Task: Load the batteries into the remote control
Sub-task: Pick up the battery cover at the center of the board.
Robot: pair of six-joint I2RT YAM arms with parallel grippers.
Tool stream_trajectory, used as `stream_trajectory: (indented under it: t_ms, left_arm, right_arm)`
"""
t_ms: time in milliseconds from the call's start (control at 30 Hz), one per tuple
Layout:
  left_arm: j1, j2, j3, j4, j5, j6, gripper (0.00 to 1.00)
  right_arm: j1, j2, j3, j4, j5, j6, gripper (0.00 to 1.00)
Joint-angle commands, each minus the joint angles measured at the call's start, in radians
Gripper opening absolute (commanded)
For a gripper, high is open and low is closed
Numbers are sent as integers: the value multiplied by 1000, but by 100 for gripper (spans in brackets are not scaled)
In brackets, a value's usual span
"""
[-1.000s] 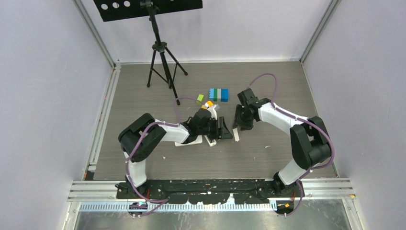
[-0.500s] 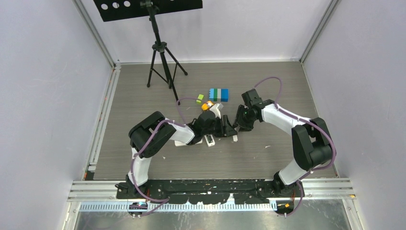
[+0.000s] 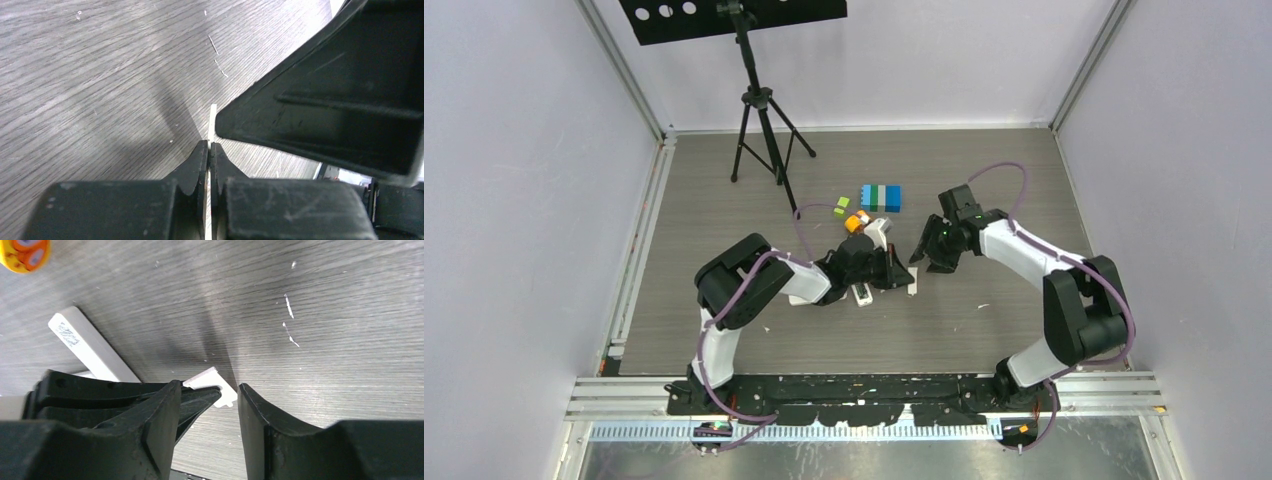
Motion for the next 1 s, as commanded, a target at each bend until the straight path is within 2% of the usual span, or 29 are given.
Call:
stream_trajectory:
  t_ms: [0, 133, 200, 333, 500, 600, 967]
  left_arm:
    - [-4, -86, -29, 38, 26, 176, 0]
    - [-4, -169, -37, -6, 27, 343, 0]
    - [-4, -212, -32, -32, 12, 434, 0]
    - [-4, -291, -16, -75, -59, 632, 0]
    - [-4, -349, -35, -23, -111, 823, 0]
    - [-4, -366, -24, -29, -127, 882, 0]
    - [-4, -383, -10, 0, -125, 945, 0]
  right_arm:
    - [-36, -127, 24, 18, 6, 64, 55]
    - [-69, -181, 52, -26, -5, 172, 55]
    - [-72, -197, 53, -26, -34, 247, 52]
    - [-72, -234, 23, 41, -113, 400, 43]
    - [-72, -269, 20, 99, -166, 470, 41]
    - [-72, -270, 34, 100, -200, 482, 41]
    - [-71, -274, -5, 137, -250, 517, 35]
